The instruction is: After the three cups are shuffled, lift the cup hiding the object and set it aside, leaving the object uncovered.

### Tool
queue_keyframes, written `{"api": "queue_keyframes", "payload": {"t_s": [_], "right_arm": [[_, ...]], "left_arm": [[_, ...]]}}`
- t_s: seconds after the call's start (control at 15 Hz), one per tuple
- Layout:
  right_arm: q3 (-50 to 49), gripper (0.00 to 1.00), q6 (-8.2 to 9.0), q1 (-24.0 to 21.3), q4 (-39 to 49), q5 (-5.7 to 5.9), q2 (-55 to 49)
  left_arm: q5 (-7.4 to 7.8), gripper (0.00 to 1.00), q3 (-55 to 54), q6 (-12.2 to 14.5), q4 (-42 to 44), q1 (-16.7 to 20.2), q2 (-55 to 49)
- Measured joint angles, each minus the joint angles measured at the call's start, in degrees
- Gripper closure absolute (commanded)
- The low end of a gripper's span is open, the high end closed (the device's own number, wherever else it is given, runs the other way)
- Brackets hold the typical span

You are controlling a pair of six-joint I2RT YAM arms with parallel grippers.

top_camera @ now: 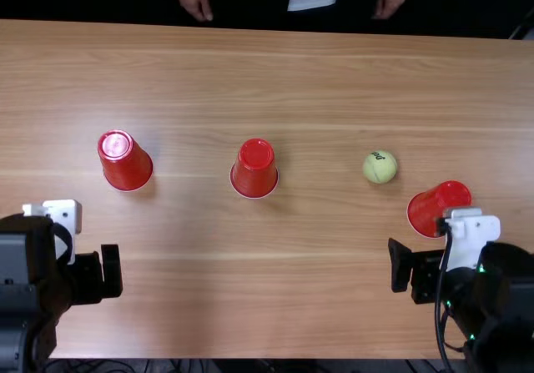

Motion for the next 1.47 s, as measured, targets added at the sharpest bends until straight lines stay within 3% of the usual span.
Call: {"api": "queue_keyframes", "payload": {"t_s": [0.2,0.4,0.73,0.87,1.0,1.2,1.47], "right_arm": [[-9.5,0.00,3.78,0.0,7.4,0.00,-10.4],[-17.3,0.00,5.57,0.0,9.9,0.09,-20.5],[-31.5,0.00,6.23,-4.0,19.6,0.09,-37.9],[-33.8,0.00,6.38,-6.0,21.8,0.07,-40.5],[-35.8,0.00,6.36,-7.3,29.2,0.07,-42.1],[-39.9,0.00,6.43,-7.5,45.4,0.04,-42.7],[-44.0,0.00,6.32,-7.5,55.3,0.04,-42.7]], "left_arm": [[0.02,0.00,-13.7,-0.8,8.9,0.0,-11.9],[0.09,0.00,-24.2,-2.6,14.6,0.0,-22.1],[-0.17,0.00,-41.2,-3.8,24.8,0.0,-44.2],[-0.22,0.00,-46.3,-3.8,35.5,0.0,-50.7],[-0.15,0.00,-51.7,-3.8,46.6,0.1,-51.5],[0.07,0.00,-59.7,-3.7,55.8,0.1,-51.5],[0.11,0.00,-65.7,-3.7,69.0,0.1,-51.4]]}}
